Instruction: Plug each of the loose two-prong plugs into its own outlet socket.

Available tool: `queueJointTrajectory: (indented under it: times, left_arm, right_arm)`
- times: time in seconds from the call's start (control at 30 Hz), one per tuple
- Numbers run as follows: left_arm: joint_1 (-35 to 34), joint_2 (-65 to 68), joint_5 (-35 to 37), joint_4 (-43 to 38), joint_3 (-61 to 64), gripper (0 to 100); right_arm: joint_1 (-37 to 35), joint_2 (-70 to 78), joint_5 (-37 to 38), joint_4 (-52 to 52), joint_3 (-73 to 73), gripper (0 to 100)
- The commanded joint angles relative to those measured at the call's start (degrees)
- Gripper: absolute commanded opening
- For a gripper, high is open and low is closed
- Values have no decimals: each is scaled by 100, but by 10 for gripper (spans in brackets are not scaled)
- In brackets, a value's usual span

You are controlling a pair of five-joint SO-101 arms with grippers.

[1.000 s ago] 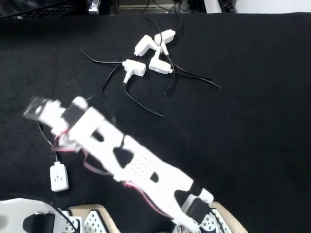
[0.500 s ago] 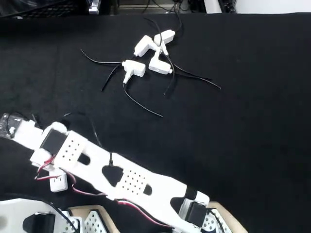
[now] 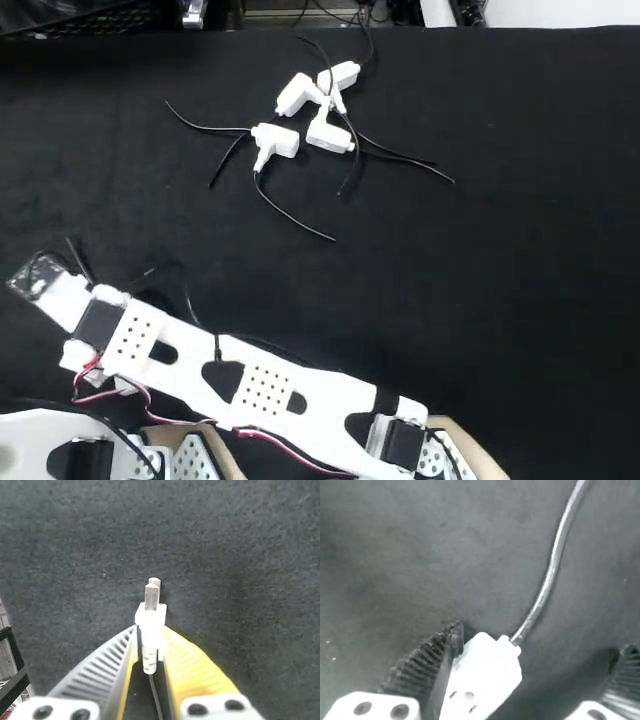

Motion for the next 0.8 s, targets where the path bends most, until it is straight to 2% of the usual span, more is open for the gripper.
queueJointTrajectory:
  times: [0.0, 0.1, 0.3, 0.4, 0.5, 0.7, 0.77]
  left_arm:
    - [-215, 299, -35, -299, -101, 29]
    - [-215, 308, -35, -299, -101, 29]
    - [-215, 308, -35, -299, -84, 29]
    - [-198, 308, -35, -299, -75, 29]
    - [-189, 308, -35, -299, -75, 29]
    - [-154, 440, -35, -299, -101, 29]
    - [-92, 571, -35, -299, -127, 29]
  right_arm:
    - [114, -66, -343, 105, -145, 433]
    - [149, -66, -343, 105, -136, 332]
    - [387, -110, -308, 97, -198, 54]
    - [703, -110, -299, 97, -198, 39]
    - [1108, -110, 18, 97, -198, 36]
    - [2145, -119, 149, 325, -251, 33]
    - [2532, -110, 413, 334, -242, 10]
